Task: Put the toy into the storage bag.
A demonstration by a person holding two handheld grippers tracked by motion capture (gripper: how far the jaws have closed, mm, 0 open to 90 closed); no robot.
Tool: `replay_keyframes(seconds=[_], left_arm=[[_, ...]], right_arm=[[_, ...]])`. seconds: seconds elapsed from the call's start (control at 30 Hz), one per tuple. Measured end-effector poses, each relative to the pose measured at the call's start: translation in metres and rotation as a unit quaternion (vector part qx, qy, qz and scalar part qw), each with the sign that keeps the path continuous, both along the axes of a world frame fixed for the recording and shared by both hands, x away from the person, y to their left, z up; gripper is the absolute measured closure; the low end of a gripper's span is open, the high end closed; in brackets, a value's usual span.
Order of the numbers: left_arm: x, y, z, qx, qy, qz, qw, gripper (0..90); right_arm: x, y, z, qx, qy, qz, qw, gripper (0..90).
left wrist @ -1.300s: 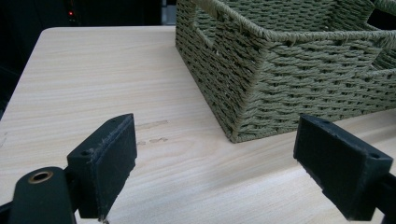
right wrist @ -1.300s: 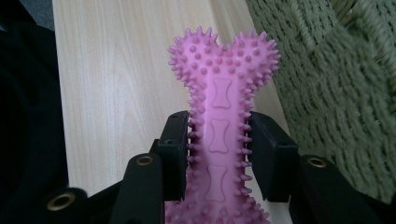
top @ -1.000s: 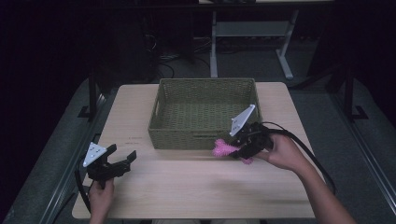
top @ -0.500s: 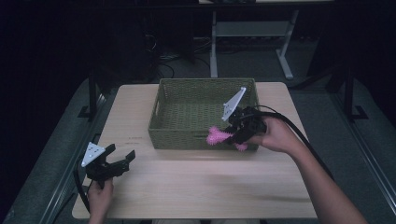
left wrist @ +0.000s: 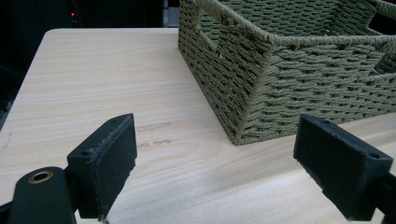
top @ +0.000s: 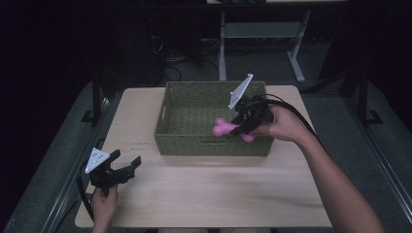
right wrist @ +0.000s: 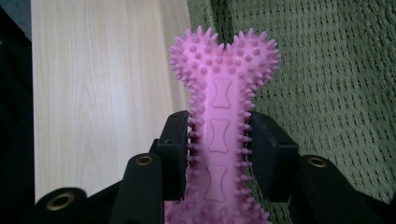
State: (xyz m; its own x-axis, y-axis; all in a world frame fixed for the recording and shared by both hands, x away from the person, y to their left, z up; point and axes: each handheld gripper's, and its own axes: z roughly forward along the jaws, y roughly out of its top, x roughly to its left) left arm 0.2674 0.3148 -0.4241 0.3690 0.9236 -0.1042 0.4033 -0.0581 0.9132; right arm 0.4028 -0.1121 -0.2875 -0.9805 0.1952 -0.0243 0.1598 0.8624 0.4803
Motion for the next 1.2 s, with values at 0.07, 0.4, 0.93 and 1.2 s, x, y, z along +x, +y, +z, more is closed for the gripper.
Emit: replay_keyframes(seconds=[0.07,0.4,0.93,1.2], left_arm=[[0.0,0.0,0.0,-0.001,0.0,0.001,1.0,12.9],[0.0,0.0,0.0,-0.001,0.0,0.0,1.0,12.8],[0.0,0.002,0.001,-0.001,-0.002,0.002,1.0,12.8],[-0.001,0.002,0.001,-0.002,-0.003,0.002,1.0,12.9]], right_arm=[[0.008,-0.001,-0.002,-0.002,0.004,-0.007,1.0,58.9],[0.028,-0.003,-0.008,-0.006,0.012,-0.012,0.9998,58.9],[0.053,-0.001,-0.027,-0.018,0.027,-0.02,0.9993,58.7],[0.06,0.001,-0.036,-0.023,0.036,-0.018,0.9989,58.6]])
